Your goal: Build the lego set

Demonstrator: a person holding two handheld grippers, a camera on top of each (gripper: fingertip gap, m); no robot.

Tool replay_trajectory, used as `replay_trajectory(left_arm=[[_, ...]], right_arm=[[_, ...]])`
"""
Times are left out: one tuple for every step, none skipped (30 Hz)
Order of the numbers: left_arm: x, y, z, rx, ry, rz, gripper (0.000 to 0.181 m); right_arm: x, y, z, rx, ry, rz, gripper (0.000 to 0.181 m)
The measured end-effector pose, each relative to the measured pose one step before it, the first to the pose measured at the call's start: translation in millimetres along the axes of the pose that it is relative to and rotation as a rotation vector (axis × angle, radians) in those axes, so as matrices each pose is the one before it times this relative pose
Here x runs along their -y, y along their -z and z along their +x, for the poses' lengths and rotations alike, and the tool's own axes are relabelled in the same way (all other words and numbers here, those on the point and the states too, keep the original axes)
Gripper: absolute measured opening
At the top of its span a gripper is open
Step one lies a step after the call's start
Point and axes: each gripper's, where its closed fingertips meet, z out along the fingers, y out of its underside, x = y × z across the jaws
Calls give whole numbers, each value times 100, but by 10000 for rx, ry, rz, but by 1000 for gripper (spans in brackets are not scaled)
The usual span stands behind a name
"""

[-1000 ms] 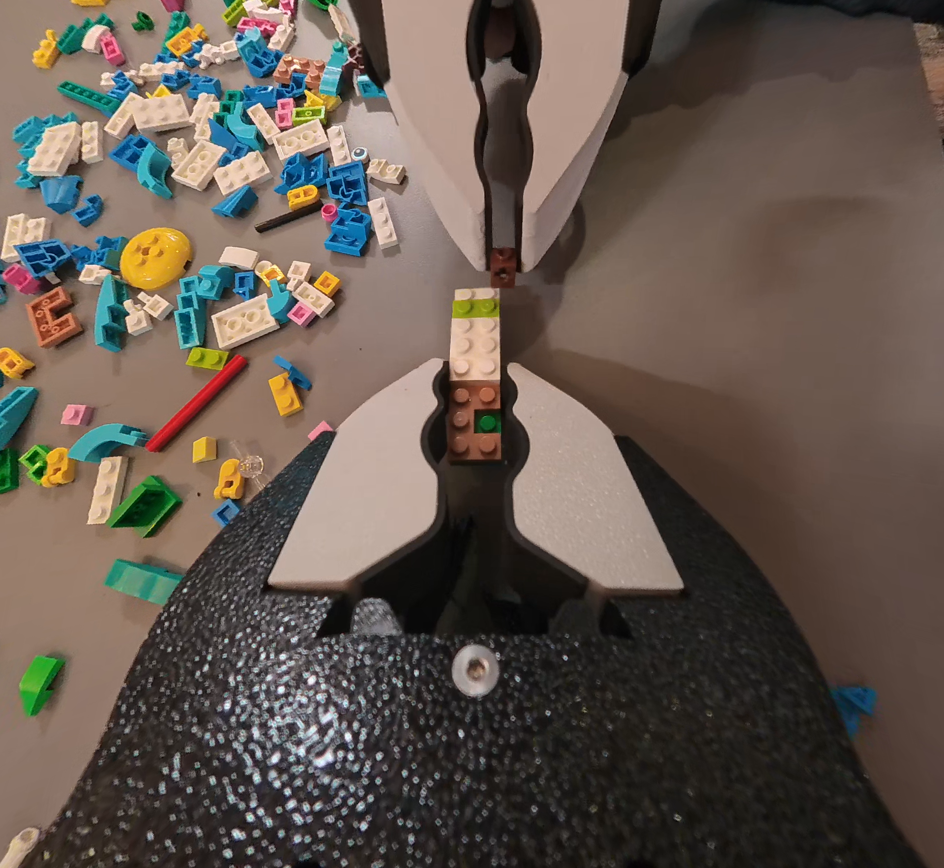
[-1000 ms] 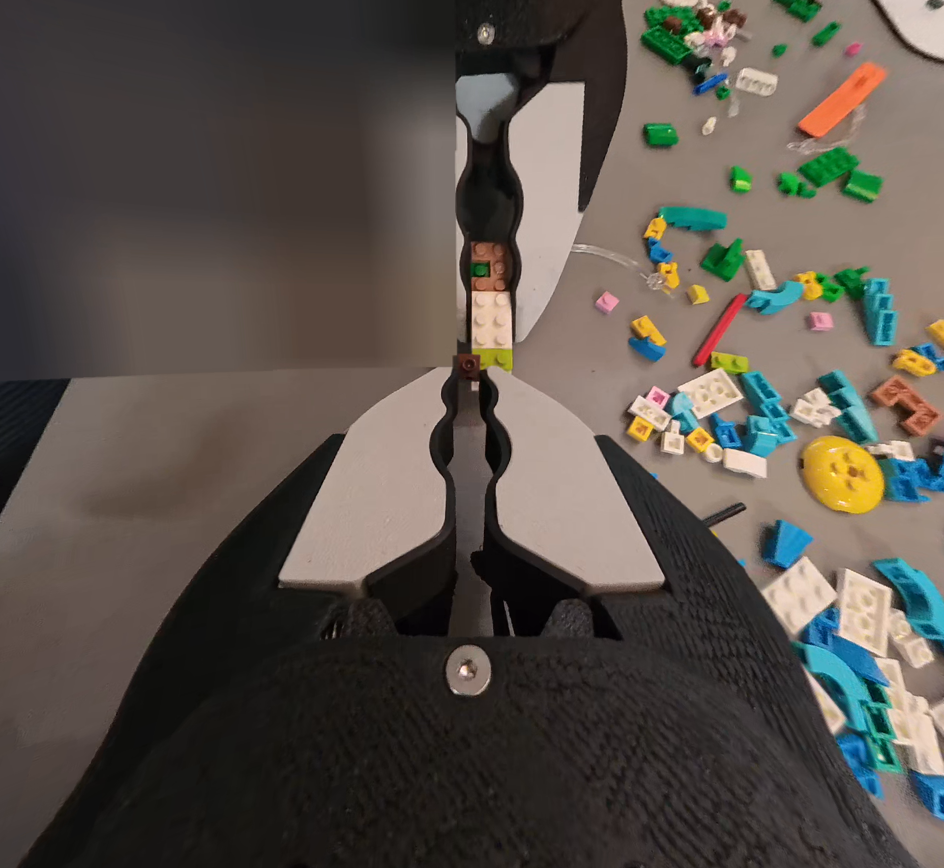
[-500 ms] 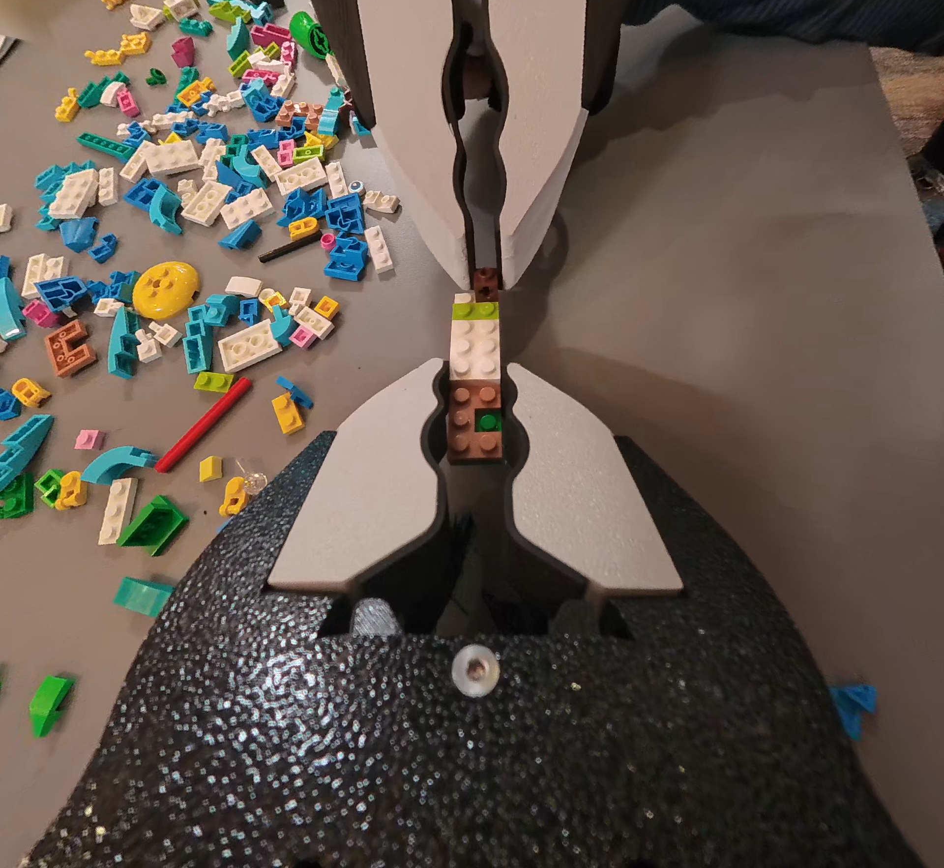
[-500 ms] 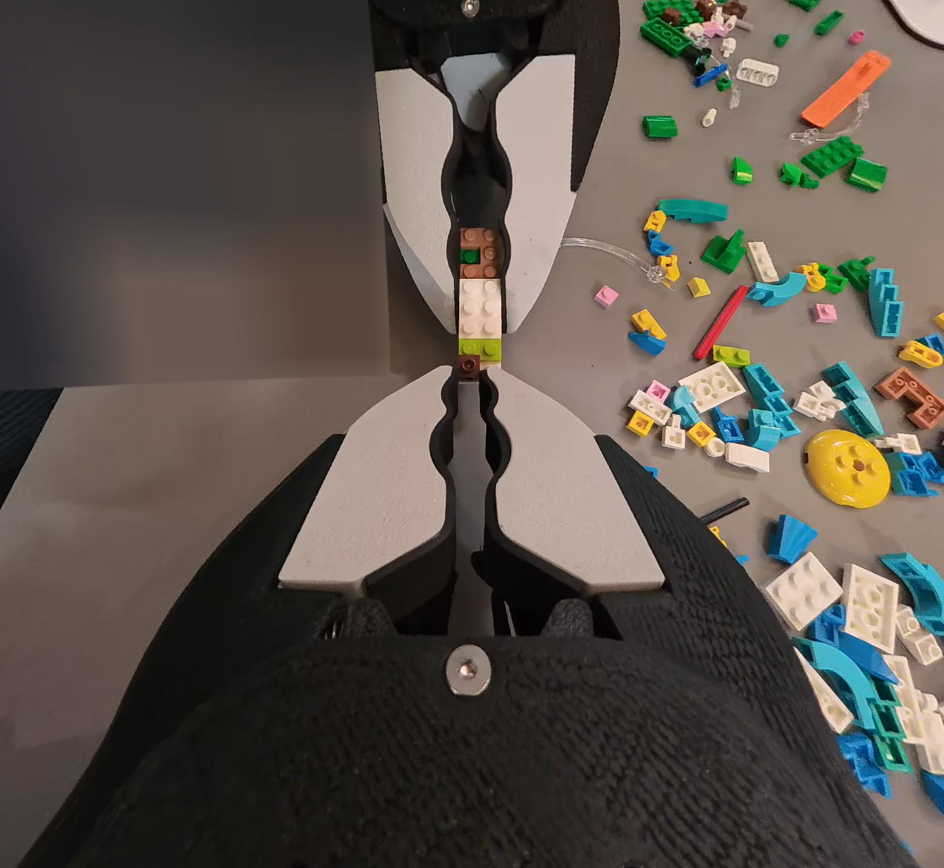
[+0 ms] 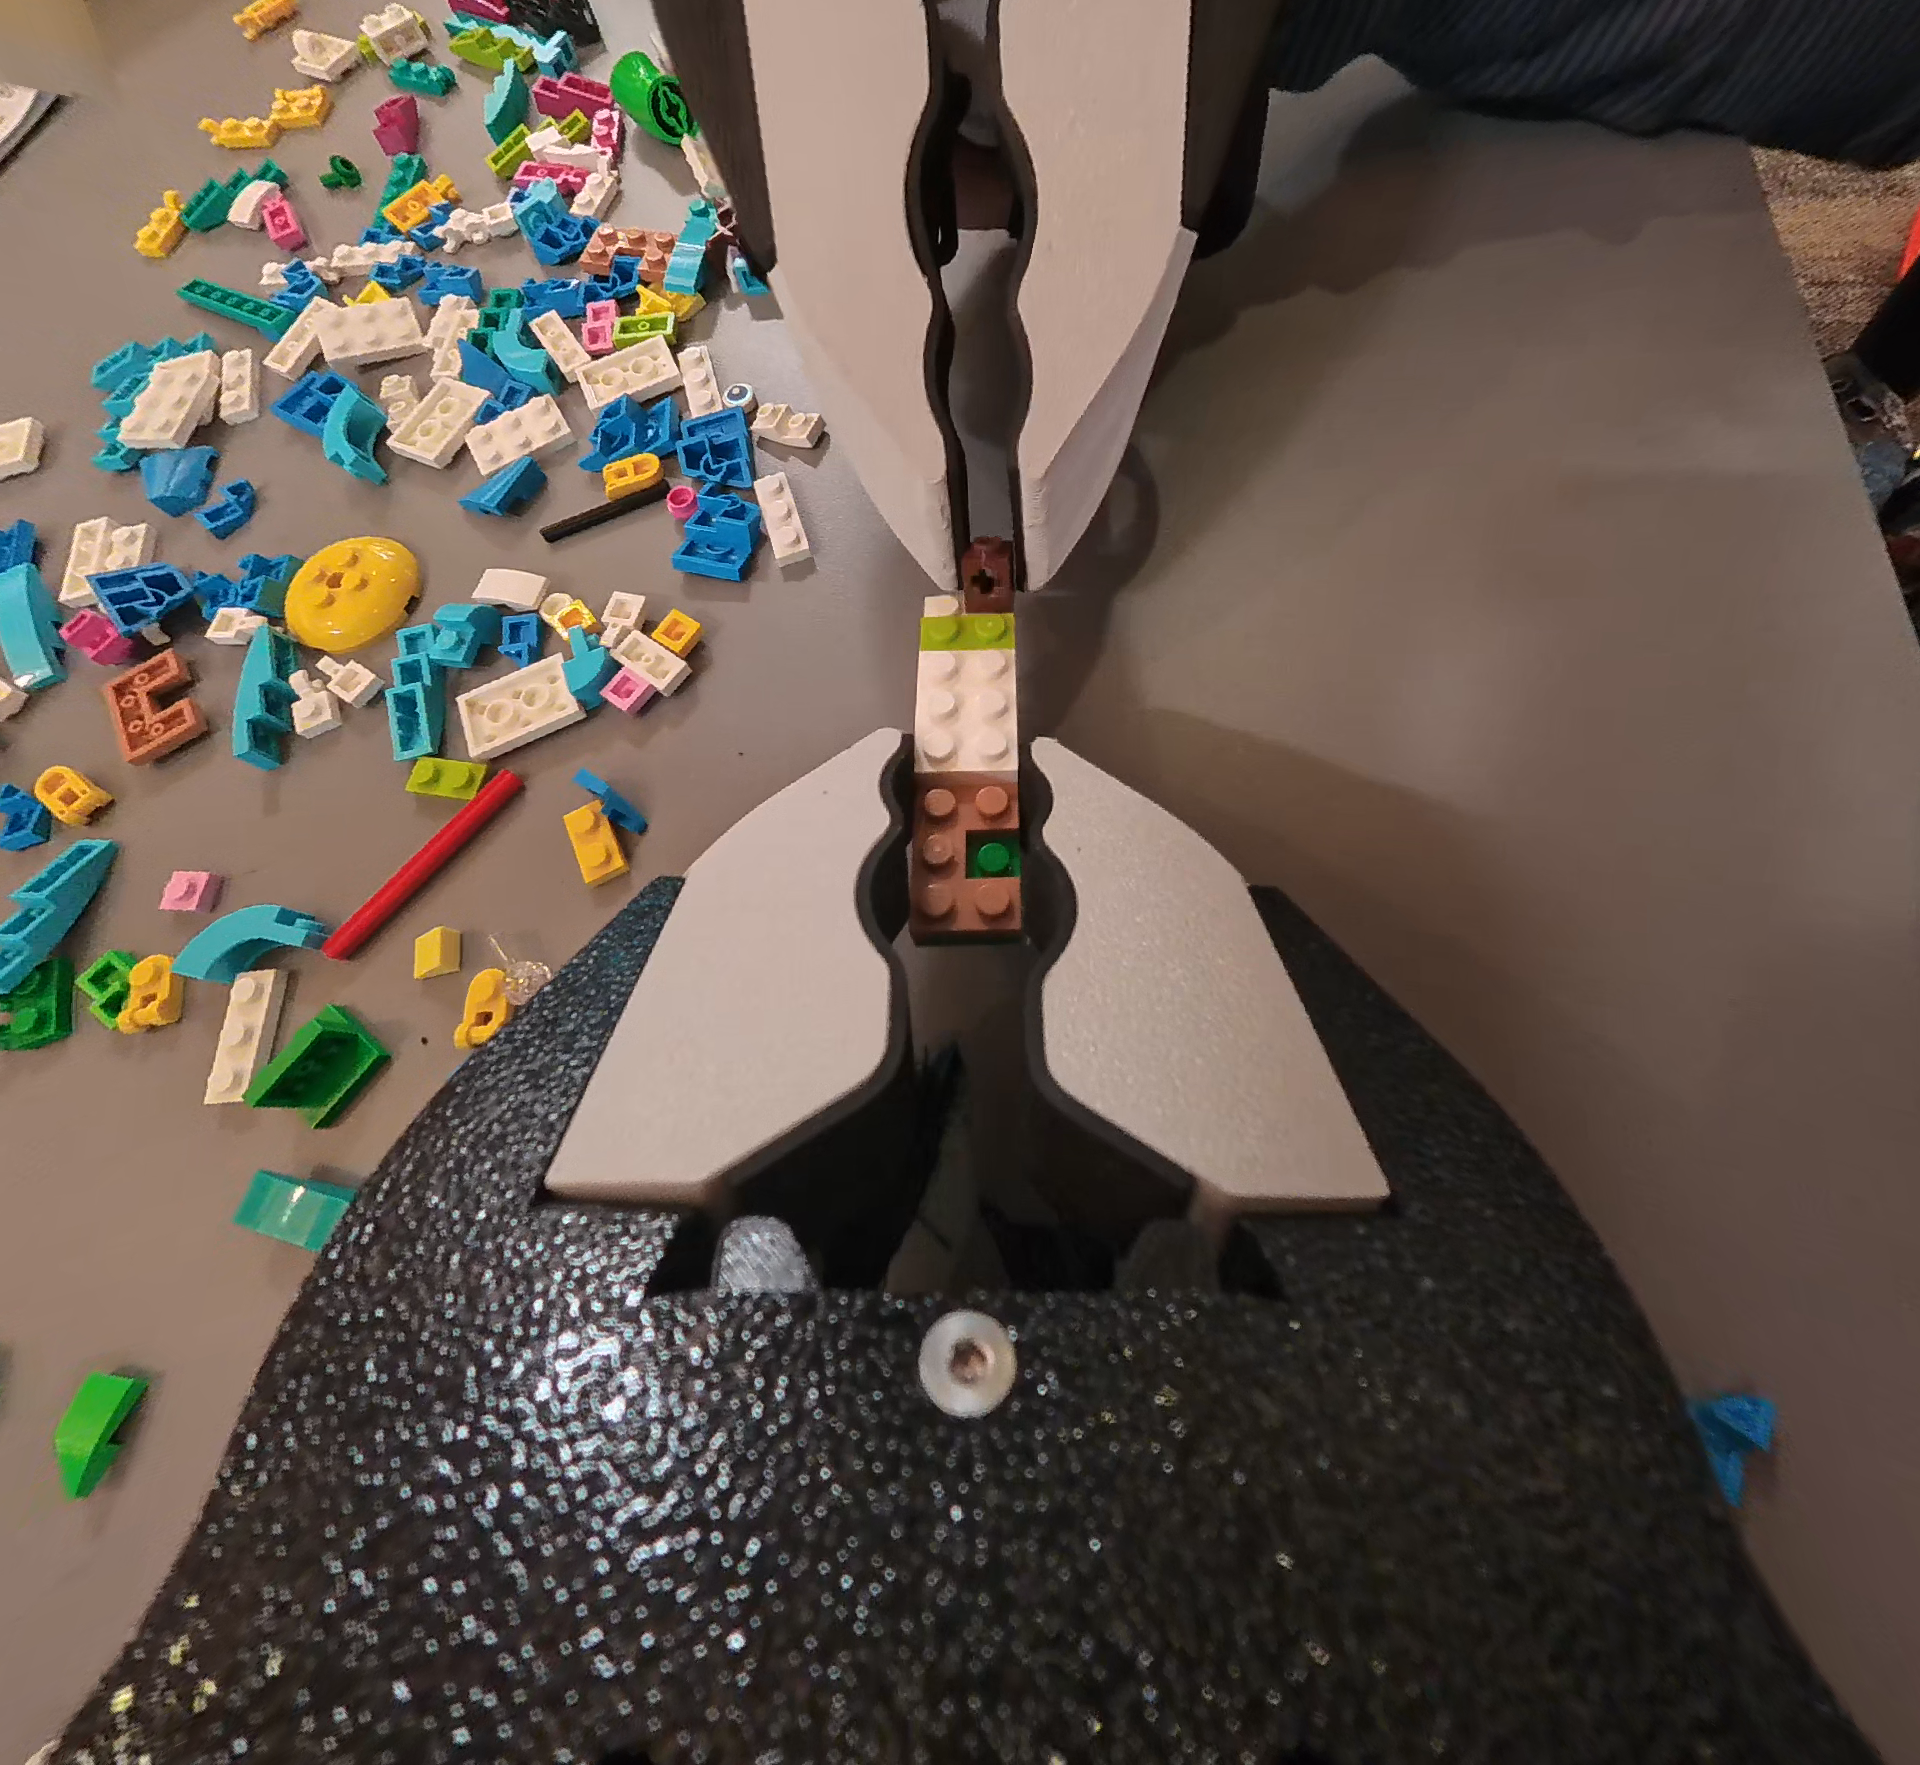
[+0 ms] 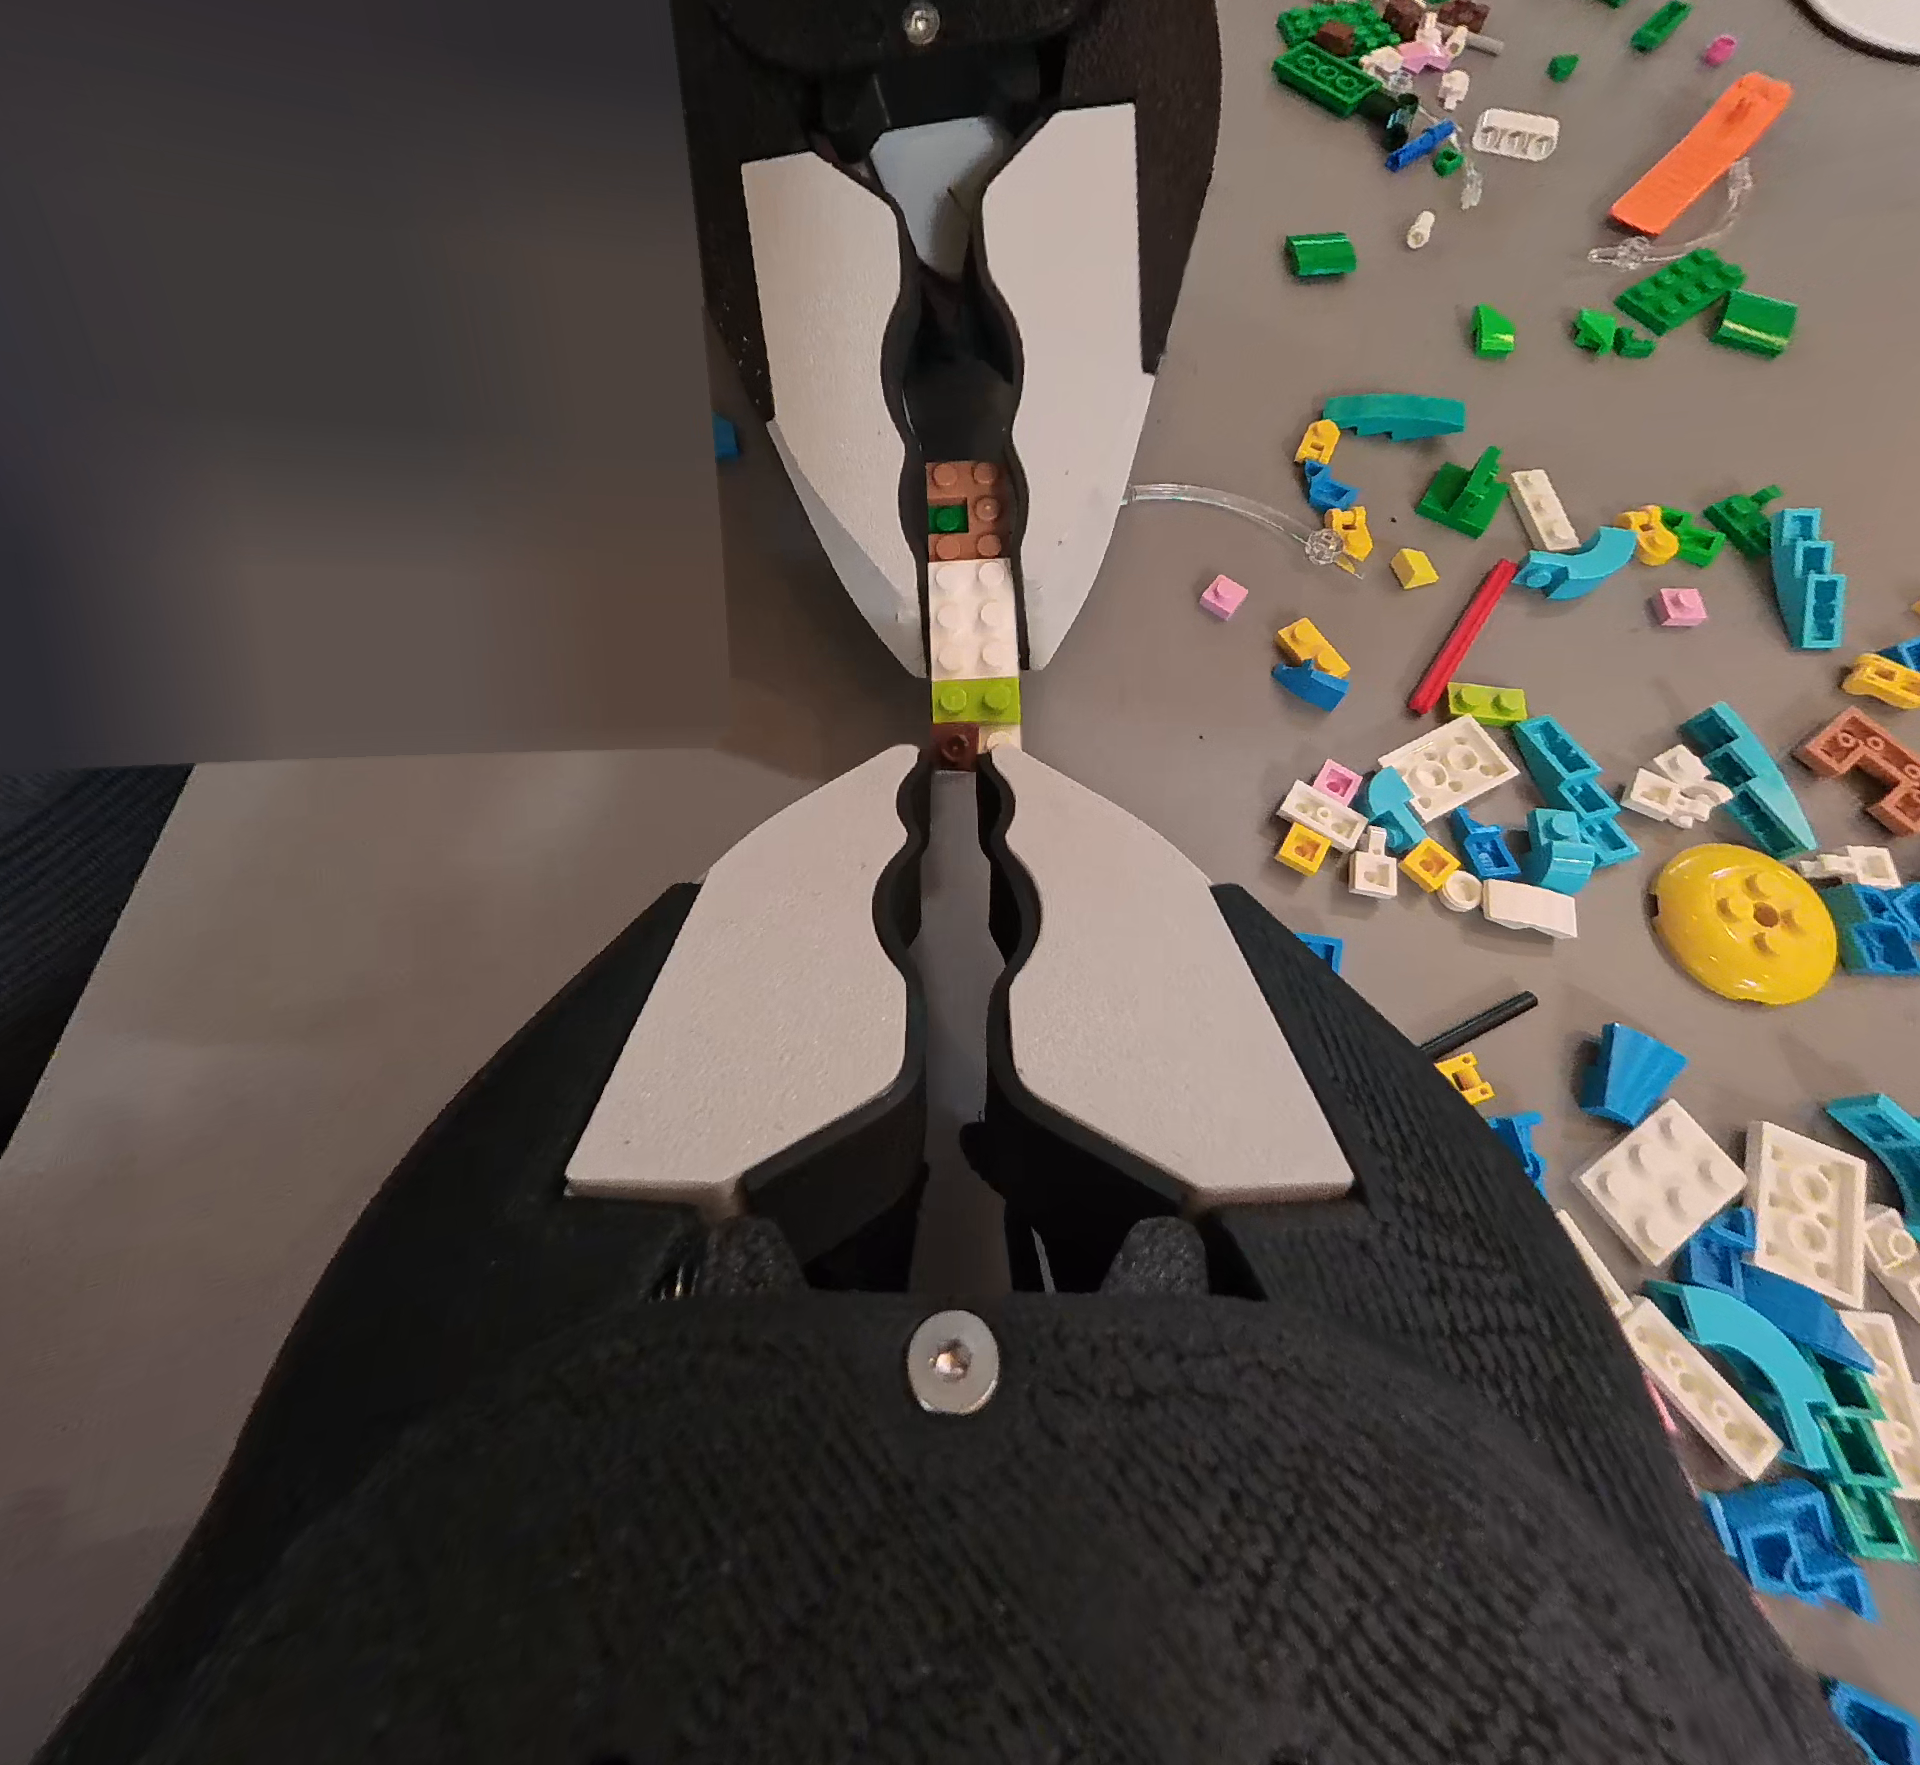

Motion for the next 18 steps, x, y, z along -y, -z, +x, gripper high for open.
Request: replay_trajectory(left_arm=[[17,22,3,-26,29,17,17],[16,22,-8,-11,22,14,17],[17,2,5,-11,6,10,17],[-14,-4,31,-19,-12,-7,17],[-39,-27,25,-4,-19,-31,17],[-39,-32,28,-1,-35,-38,18],[-42,-38,22,19,-39,-36,18],[-51,-35,19,7,-34,-41,18],[-58,-55,37,-3,-35,-56,18],[-62,-47,40,2,-46,-56,18],[-57,-46,22,19,-54,-52,18],[-65,-58,42,11,-54,-61,18],[-69,-58,18,15,-49,-63,18],[-51,-40,18,24,-37,-40,18],[-18,-5,-9,20,-21,-19,18],[-2,-13,2,0,-5,0,18],[19,18,1,-6,6,12,18],[48,19,-10,1,17,37,17]], right_arm=[[27,9,-12,-18,9,-17,7],[40,0,11,-29,3,-9,8],[54,3,13,-30,5,-5,8],[54,2,-38,-3,13,-4,7],[35,-2,-41,1,11,-16,7],[8,-13,-24,-12,4,-45,7],[-37,-19,-26,-11,4,-77,7],[-40,-22,-34,-18,7,-100,7],[-69,-42,5,-51,8,-126,7],[-89,-53,23,-63,8,-152,7],[-91,-71,15,-63,13,-162,7],[-94,-69,18,-75,21,-154,7],[-42,-72,5,-60,18,-125,7],[-33,-65,-46,-23,14,-109,7],[-63,-52,-24,-34,18,-121,7],[-61,-6,-20,-35,25,-122,7],[-30,30,-48,-7,19,-91,7],[1,48,-40,-4,9,-80,7]])
